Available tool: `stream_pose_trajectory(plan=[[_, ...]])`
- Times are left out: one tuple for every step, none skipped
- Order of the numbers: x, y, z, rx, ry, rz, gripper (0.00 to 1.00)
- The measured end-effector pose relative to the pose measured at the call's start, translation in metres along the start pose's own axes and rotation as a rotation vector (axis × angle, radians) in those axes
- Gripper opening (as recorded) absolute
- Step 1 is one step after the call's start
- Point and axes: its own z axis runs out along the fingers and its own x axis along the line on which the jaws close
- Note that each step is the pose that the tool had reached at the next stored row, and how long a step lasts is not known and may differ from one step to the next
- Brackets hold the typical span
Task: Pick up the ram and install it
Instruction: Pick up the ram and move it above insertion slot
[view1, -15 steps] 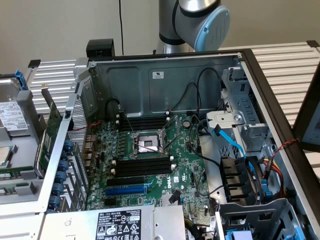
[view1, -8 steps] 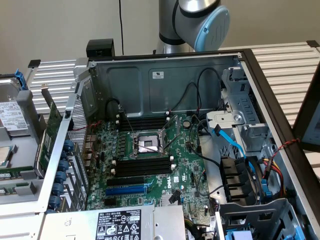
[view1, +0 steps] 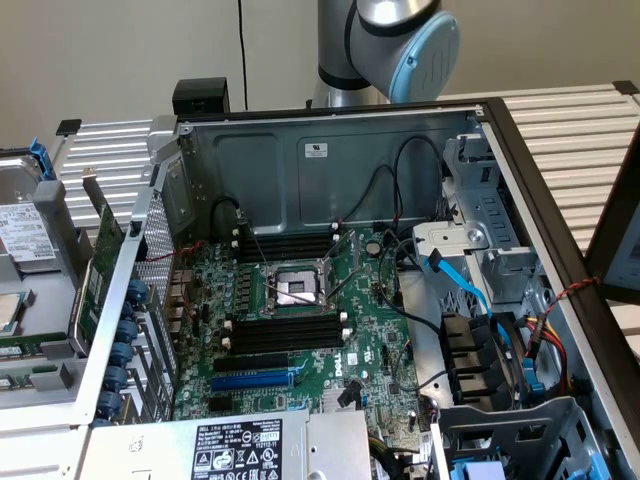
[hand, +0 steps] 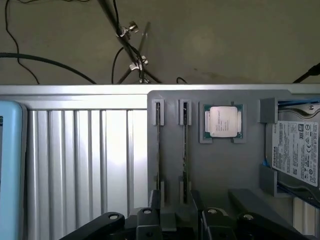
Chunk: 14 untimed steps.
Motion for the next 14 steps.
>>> stream_pose_trajectory(plan=[[0.001,0.0000,0.0019,0.0001,0.0000,0.000,0.36],[0.001,0.0000,0.0037,0.0001,-0.0001,0.000,0.36],[0.002,0.0001,0.0055,0.0002,-0.0001,0.000,0.36],[0.002,0.0001,0.0073,0.0002,-0.0001,0.000,0.38],[0.002,0.0001,0.0091,0.0001,-0.0001,0.000,0.45],[0.003,0.0001,0.0109,0.0001,0.0000,0.000,0.45],[0.003,0.0001,0.0128,0.0002,-0.0001,0.000,0.45],[0.004,0.0001,0.0146,0.0001,-0.0001,0.000,0.45],[0.005,0.0001,0.0164,0.0002,-0.0001,0.000,0.45],[0.007,0.0002,0.0182,0.0000,0.0000,0.000,0.45],[0.009,0.0001,0.0200,0.0000,0.0000,0.000,0.45],[0.011,0.0001,0.0219,0.0002,-0.0001,0.000,0.45],[0.013,0.0000,0.0236,0.0001,-0.0001,0.000,0.45],[0.014,0.0000,0.0256,0.0001,-0.0001,0.001,0.45]])
